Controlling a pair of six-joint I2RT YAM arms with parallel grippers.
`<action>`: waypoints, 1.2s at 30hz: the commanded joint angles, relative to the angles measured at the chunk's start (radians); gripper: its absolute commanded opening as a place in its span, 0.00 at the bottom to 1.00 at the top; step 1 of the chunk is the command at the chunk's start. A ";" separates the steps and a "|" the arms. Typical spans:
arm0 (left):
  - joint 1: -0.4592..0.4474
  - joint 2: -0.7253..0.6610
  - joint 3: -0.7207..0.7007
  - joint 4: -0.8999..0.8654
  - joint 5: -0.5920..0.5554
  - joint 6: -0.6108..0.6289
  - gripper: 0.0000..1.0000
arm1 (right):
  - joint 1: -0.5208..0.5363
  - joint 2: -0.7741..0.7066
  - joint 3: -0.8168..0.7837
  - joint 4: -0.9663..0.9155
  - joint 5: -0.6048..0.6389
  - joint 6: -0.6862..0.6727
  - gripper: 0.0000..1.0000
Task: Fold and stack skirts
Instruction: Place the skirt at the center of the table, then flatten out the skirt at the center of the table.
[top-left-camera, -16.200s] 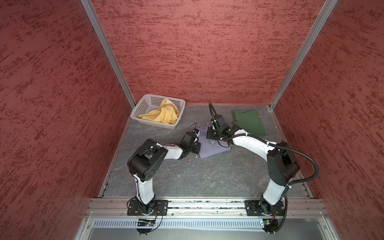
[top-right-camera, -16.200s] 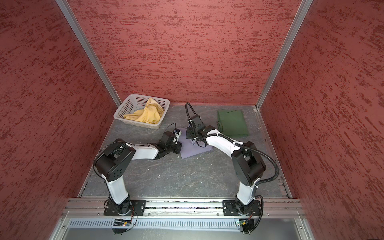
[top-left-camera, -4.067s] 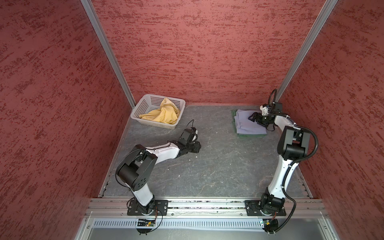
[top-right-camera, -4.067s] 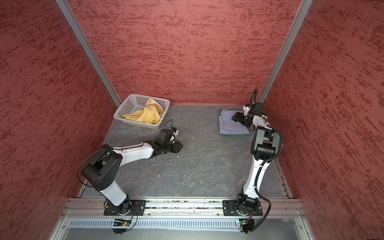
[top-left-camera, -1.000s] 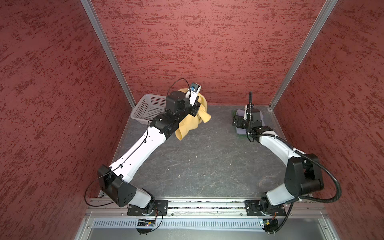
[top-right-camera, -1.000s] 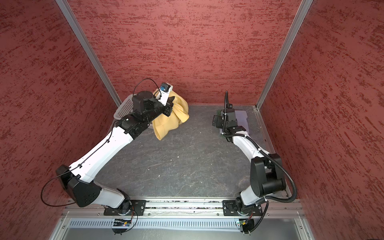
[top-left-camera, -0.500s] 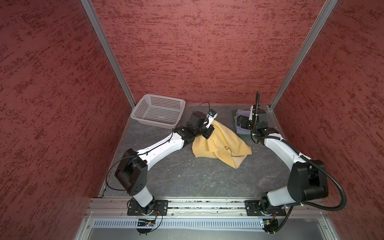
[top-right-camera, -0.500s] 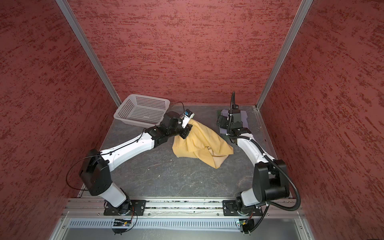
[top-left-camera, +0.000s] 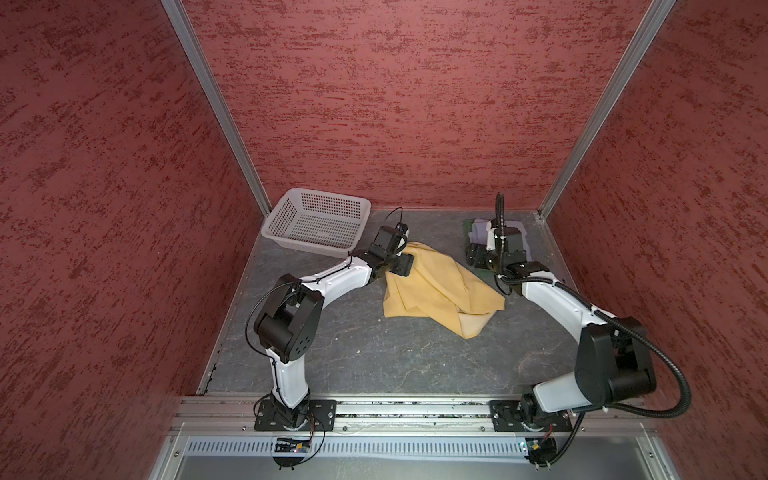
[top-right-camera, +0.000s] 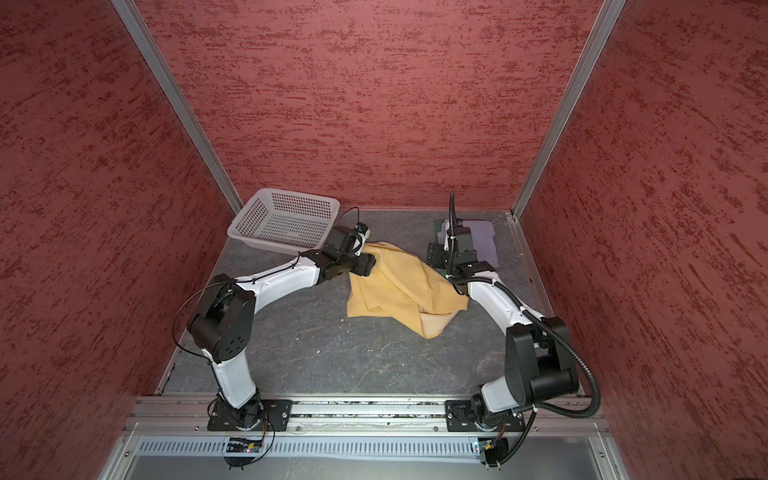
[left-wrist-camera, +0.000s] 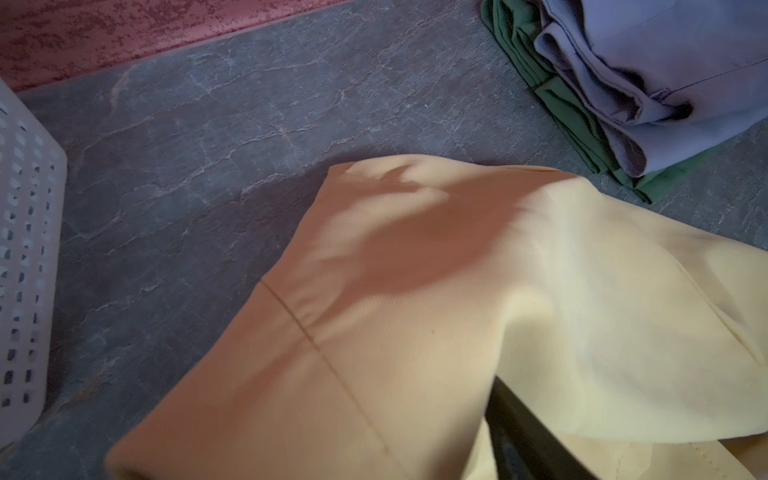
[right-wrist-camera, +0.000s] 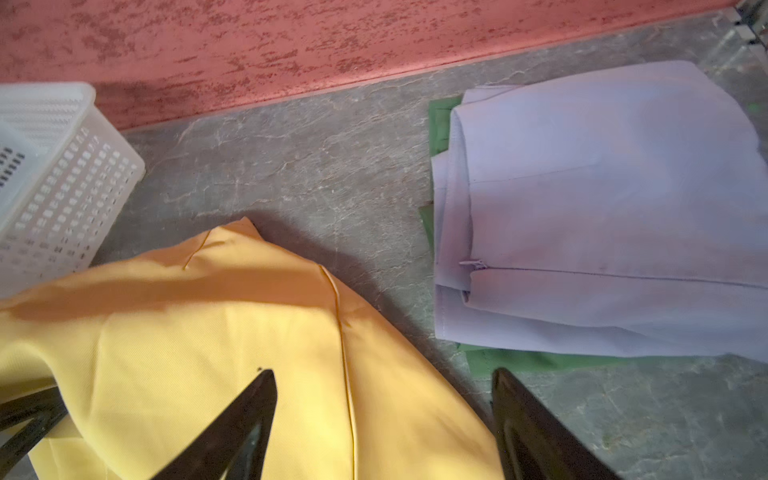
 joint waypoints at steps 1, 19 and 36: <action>-0.006 -0.066 -0.026 0.035 0.021 -0.020 0.90 | 0.045 -0.022 -0.003 0.012 0.021 -0.082 0.79; 0.105 -0.570 -0.404 0.045 -0.084 -0.191 0.99 | 0.430 -0.054 -0.044 0.091 -0.047 -0.407 0.67; 0.245 -0.822 -0.599 -0.008 -0.077 -0.258 0.99 | 0.618 0.337 0.215 0.026 0.044 -0.487 0.71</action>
